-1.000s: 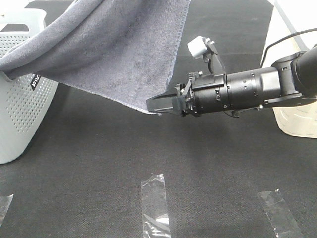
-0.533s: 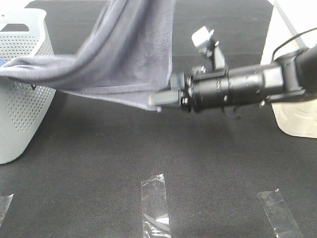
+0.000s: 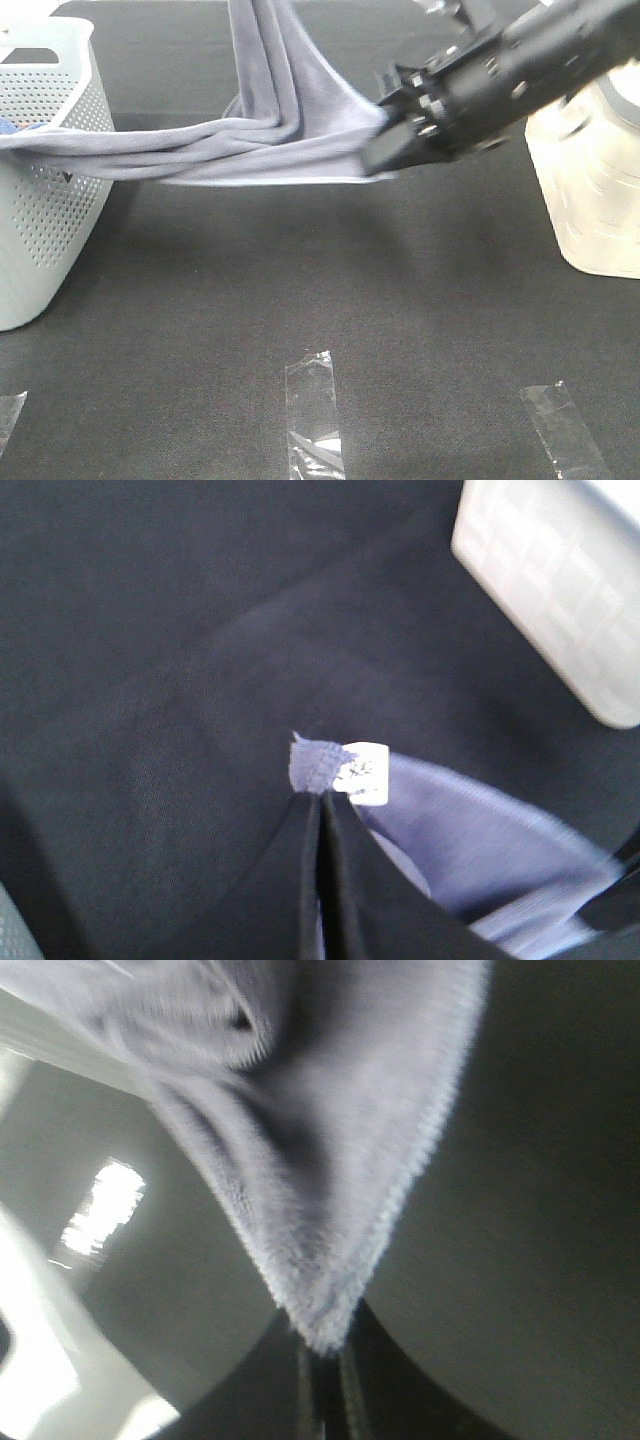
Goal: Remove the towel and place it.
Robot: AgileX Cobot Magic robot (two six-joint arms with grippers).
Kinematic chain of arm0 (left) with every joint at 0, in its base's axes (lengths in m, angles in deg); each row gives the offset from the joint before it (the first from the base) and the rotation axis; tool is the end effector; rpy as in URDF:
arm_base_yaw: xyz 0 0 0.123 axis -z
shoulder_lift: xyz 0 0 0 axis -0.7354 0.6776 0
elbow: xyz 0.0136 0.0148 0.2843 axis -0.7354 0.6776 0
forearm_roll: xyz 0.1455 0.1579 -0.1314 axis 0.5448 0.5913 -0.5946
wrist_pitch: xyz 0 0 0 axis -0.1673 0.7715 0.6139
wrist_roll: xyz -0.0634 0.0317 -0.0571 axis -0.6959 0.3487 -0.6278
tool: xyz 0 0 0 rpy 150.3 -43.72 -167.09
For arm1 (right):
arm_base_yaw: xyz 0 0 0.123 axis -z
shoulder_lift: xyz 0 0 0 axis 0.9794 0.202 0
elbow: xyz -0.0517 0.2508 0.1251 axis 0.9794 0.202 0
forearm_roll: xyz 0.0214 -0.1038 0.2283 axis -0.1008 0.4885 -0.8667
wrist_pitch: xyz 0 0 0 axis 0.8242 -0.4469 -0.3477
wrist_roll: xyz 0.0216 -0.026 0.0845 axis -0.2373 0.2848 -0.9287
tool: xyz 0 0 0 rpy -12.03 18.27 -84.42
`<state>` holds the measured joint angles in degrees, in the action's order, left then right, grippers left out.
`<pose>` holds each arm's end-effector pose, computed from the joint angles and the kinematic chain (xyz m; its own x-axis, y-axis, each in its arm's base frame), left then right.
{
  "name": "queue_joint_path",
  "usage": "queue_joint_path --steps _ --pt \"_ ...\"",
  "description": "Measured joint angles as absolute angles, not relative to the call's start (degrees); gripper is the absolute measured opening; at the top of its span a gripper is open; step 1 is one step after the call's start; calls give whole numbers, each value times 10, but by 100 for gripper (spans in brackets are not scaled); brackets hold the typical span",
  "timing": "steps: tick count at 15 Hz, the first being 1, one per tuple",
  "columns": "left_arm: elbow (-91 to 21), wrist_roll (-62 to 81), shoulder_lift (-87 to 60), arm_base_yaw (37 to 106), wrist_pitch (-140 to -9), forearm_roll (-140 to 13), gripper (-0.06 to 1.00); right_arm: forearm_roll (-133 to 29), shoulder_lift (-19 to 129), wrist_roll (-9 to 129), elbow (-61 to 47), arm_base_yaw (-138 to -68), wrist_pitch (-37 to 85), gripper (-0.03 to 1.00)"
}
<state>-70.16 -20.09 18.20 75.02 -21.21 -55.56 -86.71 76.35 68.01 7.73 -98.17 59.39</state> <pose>0.3608 -0.1979 0.4146 -0.5749 0.3300 -0.7487 0.5336 0.8449 -0.0372 0.3040 0.1558 0.2500 -0.8381 -0.2628 -0.4781 -0.4856 0.7586 0.4344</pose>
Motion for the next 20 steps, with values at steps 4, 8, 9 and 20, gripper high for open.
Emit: queue_joint_path --steps 4,8,9,20 --pt "-702 -198 221 750 -262 -548 0 -546 762 442 -46 -982 675 0" --pt "-702 -179 253 750 -488 -528 0 -334 762 338 -198 -982 714 0" --pt "-702 -179 256 750 -539 -525 0 -304 763 336 -234 -982 711 0" --pt "-702 -192 188 686 -639 -473 0 -224 777 354 -458 -982 668 0"
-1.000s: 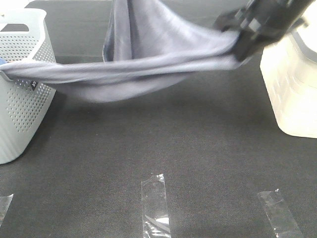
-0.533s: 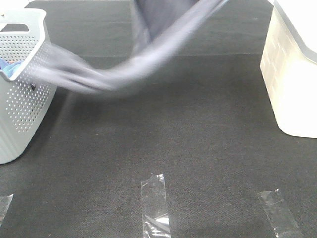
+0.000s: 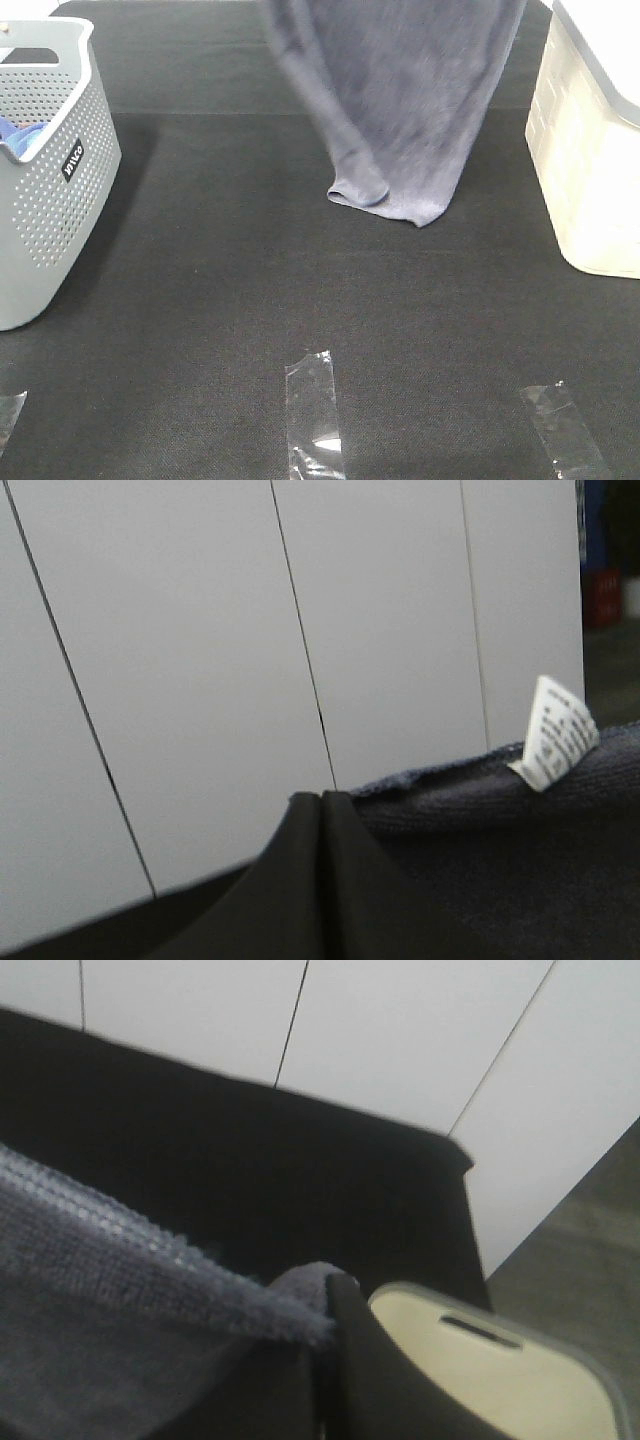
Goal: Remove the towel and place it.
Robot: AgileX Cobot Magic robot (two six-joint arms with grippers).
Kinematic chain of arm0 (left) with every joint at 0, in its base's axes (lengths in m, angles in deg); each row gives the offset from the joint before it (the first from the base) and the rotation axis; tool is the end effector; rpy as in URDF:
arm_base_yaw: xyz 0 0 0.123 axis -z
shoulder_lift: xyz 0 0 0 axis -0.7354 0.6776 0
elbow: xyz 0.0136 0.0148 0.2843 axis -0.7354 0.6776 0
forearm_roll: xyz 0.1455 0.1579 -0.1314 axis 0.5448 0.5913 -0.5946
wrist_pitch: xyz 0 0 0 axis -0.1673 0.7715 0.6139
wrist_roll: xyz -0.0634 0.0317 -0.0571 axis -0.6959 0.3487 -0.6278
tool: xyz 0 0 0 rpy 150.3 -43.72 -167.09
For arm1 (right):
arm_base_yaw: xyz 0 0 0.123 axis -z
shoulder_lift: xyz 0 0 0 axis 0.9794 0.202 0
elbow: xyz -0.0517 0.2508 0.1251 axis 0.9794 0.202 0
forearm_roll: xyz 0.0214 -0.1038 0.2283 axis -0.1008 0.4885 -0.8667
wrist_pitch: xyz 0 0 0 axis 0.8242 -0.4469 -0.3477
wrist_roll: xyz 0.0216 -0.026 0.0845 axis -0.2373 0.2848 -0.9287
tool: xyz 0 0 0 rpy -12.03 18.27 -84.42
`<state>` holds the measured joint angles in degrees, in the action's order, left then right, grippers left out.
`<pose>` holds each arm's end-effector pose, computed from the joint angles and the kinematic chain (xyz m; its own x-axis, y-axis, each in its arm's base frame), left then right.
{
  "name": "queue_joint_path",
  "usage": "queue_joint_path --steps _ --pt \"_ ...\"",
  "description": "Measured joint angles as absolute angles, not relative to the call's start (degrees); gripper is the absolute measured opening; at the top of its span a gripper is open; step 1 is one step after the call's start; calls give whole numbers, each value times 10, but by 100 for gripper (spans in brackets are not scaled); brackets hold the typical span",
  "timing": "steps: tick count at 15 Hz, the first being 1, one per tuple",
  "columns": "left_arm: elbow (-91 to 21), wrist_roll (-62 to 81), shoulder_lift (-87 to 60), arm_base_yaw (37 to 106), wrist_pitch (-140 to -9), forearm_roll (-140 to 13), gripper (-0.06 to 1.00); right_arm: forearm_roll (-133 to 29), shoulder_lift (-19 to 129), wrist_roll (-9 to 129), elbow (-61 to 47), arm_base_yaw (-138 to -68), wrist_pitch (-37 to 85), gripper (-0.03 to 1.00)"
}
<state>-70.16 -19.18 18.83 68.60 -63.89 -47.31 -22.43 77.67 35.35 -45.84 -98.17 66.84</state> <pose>0.4091 -0.1581 0.4715 0.0533 0.1265 -0.9905 0.3483 0.9273 0.1371 0.3464 0.0965 0.5053 -0.3313 -0.3248 -0.8859 -0.1379 0.9455 -0.2951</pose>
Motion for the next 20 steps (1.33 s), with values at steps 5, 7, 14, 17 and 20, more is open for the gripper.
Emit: queue_joint_path --steps 5,7,14,17,20 --pt "-702 -190 189 686 -235 -506 0 -380 777 399 -381 -982 839 0" --pt "-682 -190 188 686 -158 -532 0 -421 777 399 -307 -982 842 0" --pt "-493 -204 188 686 -143 -572 0 -508 777 399 -122 -982 821 0" --pt "-448 -204 191 686 -210 -572 0 -516 779 403 -83 -982 743 0" --pt "-448 -204 209 686 -379 -536 0 -457 799 403 -83 -982 581 0"
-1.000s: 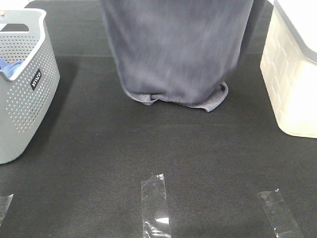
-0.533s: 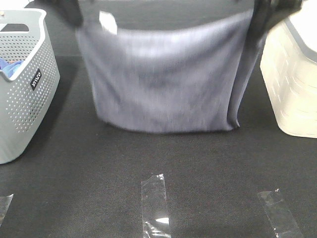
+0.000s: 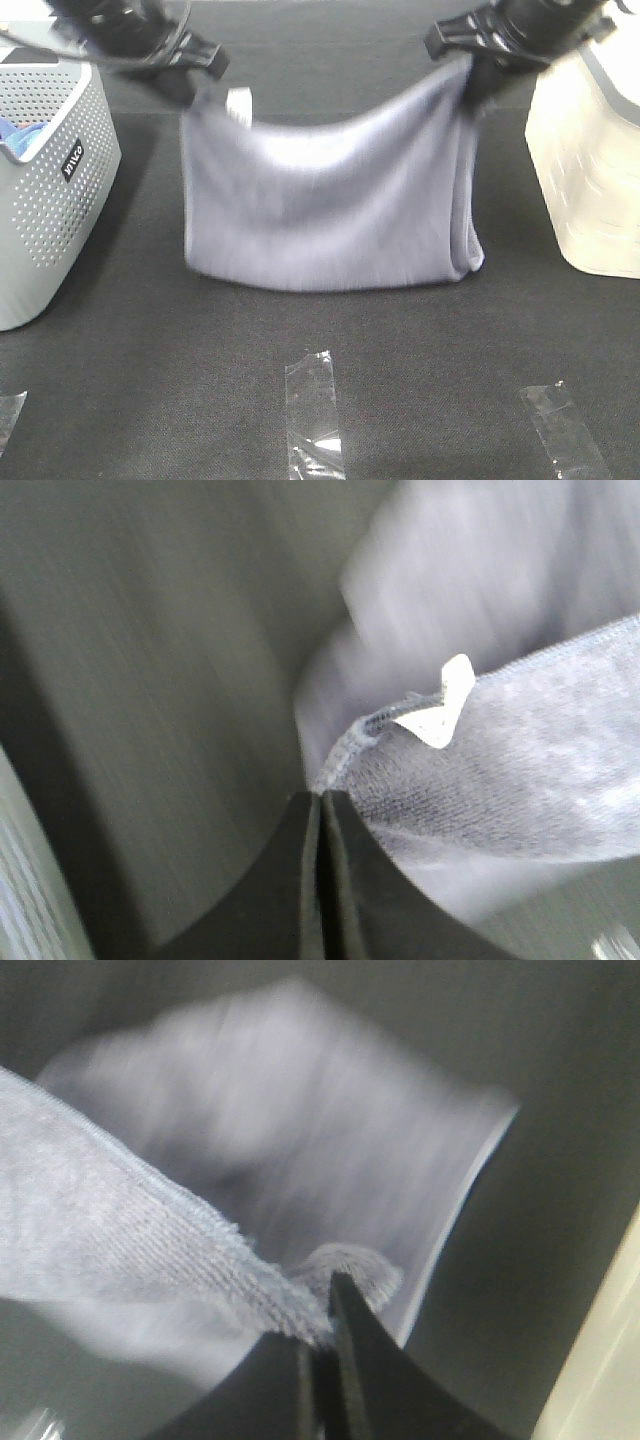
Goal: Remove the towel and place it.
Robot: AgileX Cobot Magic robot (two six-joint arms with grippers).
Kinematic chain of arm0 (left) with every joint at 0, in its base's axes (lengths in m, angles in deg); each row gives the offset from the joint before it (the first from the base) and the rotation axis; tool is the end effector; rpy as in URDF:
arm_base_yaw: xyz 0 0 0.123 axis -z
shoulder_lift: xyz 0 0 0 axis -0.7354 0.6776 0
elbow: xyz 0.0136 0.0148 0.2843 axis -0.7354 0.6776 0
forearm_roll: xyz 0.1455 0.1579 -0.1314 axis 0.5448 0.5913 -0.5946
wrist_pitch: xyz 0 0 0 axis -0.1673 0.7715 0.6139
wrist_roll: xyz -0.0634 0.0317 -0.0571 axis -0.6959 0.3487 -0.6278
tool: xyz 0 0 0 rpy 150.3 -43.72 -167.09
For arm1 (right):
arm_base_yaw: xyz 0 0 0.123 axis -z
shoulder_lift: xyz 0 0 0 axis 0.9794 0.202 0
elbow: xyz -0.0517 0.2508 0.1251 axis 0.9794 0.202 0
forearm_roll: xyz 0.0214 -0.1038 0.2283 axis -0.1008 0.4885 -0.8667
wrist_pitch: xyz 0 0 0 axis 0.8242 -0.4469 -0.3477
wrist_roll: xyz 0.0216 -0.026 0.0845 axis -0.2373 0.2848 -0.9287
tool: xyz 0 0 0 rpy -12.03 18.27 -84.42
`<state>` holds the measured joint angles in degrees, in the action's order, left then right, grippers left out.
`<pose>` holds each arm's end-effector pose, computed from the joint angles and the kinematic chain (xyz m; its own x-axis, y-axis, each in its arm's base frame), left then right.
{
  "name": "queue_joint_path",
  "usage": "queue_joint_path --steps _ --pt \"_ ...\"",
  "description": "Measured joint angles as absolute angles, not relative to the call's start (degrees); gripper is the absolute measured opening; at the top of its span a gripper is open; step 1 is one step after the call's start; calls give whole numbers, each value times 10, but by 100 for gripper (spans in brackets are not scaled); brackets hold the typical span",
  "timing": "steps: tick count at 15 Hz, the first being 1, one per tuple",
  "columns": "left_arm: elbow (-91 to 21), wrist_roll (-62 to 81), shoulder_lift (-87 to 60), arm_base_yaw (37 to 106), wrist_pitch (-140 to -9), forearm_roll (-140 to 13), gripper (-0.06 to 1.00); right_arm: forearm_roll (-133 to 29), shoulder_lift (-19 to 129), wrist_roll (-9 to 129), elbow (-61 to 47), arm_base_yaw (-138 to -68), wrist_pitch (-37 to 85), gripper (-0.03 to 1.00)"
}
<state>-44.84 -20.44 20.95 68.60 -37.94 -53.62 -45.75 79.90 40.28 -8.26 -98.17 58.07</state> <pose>0.3943 -0.1576 0.2754 -0.7355 0.3107 -0.6020 0.4035 0.9147 -0.0209 0.3572 0.1306 0.2937 -0.7605 -0.3065 -0.5724 -0.3724 0.9281 -0.0022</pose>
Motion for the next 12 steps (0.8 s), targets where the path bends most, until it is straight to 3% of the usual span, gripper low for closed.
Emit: queue_joint_path --steps 3,8,11,12 --pt "-445 -204 244 677 -684 -390 0 -343 842 403 -95 -982 333 0" --pt "-524 -204 261 617 -1084 -372 0 -280 872 418 -262 -982 116 0" --pt "-608 -204 255 609 -1097 -404 0 -270 869 443 -351 -982 116 0" --pt "-619 -204 251 612 -993 -407 0 -268 865 447 -359 -982 190 0"
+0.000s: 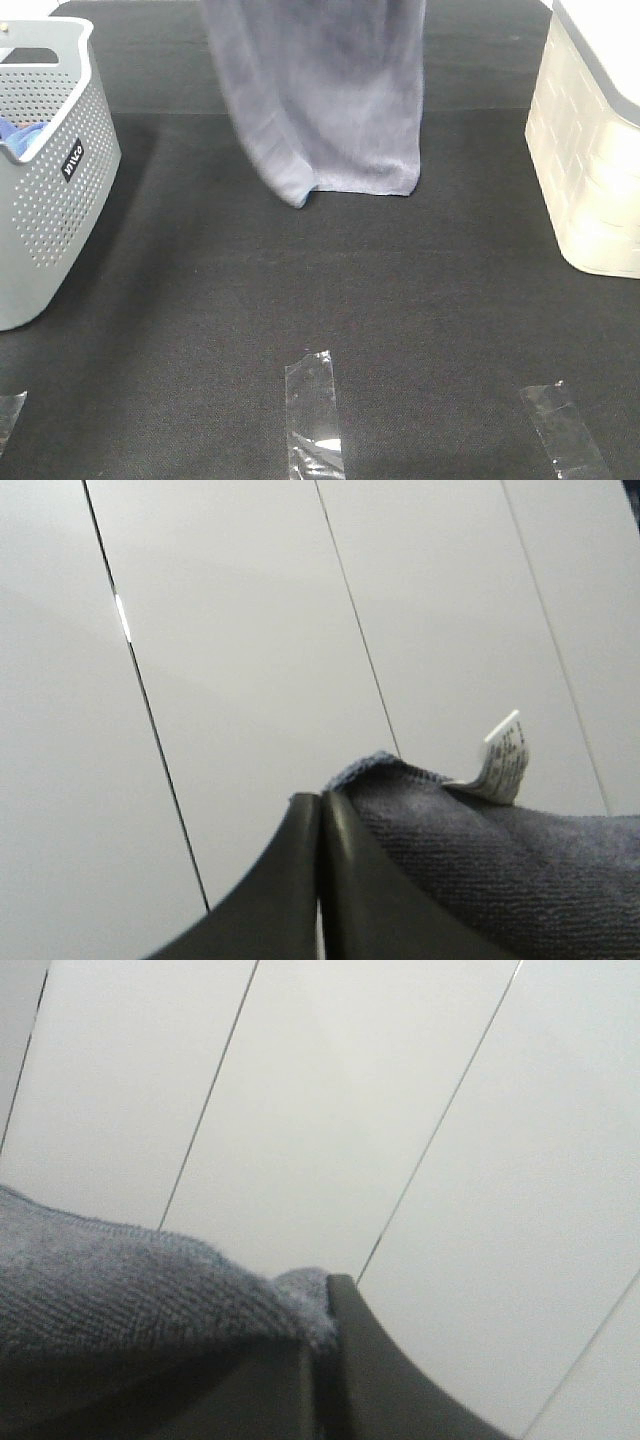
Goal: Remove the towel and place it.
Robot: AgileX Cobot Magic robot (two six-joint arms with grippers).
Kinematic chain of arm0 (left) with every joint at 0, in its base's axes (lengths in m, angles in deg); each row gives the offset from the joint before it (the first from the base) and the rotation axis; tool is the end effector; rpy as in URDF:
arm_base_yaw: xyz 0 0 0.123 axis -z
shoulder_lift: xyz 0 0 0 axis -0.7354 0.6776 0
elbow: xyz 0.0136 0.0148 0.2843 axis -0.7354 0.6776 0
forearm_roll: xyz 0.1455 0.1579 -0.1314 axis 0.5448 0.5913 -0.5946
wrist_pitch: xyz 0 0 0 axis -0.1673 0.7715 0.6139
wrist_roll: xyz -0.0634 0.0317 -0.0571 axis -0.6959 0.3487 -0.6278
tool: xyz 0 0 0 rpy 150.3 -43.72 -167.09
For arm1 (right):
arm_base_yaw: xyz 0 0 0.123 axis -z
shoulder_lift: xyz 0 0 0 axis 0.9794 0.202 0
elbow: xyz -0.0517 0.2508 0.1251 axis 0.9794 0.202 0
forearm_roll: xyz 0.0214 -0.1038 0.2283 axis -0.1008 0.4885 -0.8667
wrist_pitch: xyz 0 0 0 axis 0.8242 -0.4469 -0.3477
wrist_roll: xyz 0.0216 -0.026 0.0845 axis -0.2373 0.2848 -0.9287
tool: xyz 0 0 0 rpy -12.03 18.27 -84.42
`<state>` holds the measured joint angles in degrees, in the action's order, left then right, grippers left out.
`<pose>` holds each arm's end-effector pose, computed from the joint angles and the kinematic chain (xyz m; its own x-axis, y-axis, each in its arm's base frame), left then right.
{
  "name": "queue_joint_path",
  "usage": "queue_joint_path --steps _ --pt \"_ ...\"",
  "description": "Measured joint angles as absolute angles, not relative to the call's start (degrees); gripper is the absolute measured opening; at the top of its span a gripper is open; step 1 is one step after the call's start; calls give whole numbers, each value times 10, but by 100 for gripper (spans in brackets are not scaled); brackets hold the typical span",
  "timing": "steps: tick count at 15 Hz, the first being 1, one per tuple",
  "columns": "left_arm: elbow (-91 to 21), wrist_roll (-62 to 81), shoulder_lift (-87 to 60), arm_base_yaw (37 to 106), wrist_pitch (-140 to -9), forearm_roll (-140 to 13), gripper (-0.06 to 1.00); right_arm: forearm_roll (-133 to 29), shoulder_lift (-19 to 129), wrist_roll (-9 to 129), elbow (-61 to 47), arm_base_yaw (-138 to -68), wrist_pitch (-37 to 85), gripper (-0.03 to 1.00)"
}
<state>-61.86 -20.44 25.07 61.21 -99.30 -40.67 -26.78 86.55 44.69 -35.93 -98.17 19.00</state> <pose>0.4592 -0.1186 0.4277 0.4023 0.1278 -0.9066 0.2065 0.9520 0.2258 0.4182 0.1485 0.4572 0.2096 -0.3676 -0.9060 -0.2527 0.8748 -0.4134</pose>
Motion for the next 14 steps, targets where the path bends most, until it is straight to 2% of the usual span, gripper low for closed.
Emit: queue_joint_path --steps 1,4,5,9,14 --pt "-619 -204 251 612 -993 -407 0 -268 865 447 -359 -982 190 0" --pt "-596 -204 278 612 -741 -412 0 -264 884 447 -317 -982 348 0" --pt "-584 -204 290 613 -595 -433 0 -265 896 445 -275 -982 424 0" --pt "-584 -204 290 618 -415 -525 0 -304 897 413 -243 -982 523 0" --pt "-584 -176 290 636 -213 -626 0 -368 896 412 -242 -982 727 0"
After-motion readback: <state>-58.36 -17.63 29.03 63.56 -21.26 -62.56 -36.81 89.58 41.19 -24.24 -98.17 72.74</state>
